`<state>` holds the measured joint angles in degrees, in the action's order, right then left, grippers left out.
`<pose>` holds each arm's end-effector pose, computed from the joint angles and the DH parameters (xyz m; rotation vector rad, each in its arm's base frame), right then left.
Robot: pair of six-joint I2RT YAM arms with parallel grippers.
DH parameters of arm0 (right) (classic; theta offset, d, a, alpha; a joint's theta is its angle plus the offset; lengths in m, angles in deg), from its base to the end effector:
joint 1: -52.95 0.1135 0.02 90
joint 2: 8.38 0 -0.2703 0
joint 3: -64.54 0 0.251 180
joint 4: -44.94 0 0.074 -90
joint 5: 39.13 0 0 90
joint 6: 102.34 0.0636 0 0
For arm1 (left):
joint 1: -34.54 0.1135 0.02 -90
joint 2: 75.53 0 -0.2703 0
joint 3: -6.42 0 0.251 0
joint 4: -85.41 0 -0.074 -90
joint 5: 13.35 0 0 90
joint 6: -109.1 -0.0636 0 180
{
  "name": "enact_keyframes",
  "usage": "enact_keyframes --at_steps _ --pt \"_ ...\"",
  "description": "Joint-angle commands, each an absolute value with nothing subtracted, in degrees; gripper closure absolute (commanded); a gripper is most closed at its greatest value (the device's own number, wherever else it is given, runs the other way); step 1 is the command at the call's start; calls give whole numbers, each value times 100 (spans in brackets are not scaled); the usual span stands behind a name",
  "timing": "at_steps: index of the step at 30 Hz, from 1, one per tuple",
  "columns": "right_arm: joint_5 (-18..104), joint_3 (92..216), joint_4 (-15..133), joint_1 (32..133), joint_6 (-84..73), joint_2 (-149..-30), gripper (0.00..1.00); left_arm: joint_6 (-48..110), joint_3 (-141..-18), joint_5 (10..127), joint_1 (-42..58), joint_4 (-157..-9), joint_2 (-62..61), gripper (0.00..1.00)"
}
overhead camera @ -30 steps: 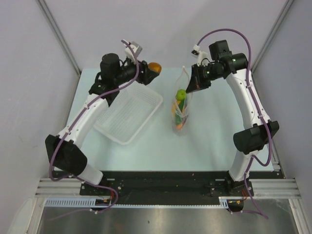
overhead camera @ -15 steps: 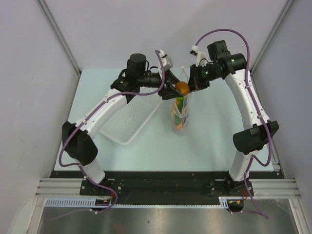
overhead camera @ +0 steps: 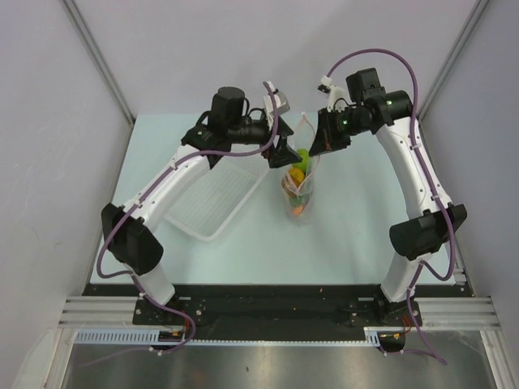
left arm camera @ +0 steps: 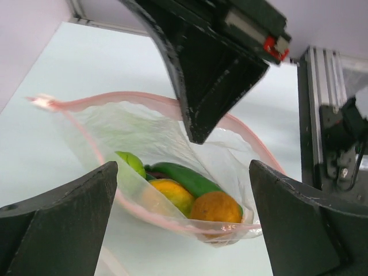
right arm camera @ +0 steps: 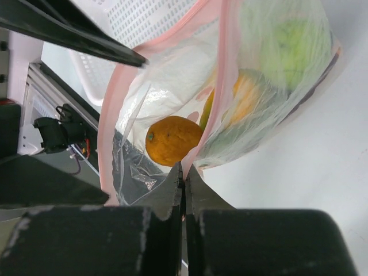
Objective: Place the food in the zip-top bag and seal the zipper
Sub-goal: Place the fake fruit in the zipper food storage bag, then zip the zipper food storage bag at the center of the board.
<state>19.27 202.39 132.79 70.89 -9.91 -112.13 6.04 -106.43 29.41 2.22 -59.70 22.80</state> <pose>0.3397 0.1450 0.4134 -0.5648 2.4374 0.8381 0.3232 -0.2597 0.4031 1.2333 1.4906 -1.0134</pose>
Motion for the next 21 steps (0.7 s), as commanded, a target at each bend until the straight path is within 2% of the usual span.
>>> enact_keyframes --at_steps 1,3,4,8,13,21 --pt "2073 19977 12718 7062 -472 -10666 100 2023 -11023 4038 395 -6320 1930 0" --pt "2063 19284 11989 7071 -234 -10280 100 2401 -11617 4455 395 -6021 2175 0" --pt "2046 18514 11185 7071 -76 -9843 100 2550 -11866 4587 413 -5645 2525 0" --pt "2291 17682 10281 7307 154 -9391 100 3708 -12720 4773 501 -4922 3177 3" --pt "2502 17461 9929 7326 251 -9417 100 4388 -12484 4422 431 -5211 3214 1" --pt "2423 17215 9569 7527 365 -9461 99 4643 -12475 4650 220 -5018 3433 2"
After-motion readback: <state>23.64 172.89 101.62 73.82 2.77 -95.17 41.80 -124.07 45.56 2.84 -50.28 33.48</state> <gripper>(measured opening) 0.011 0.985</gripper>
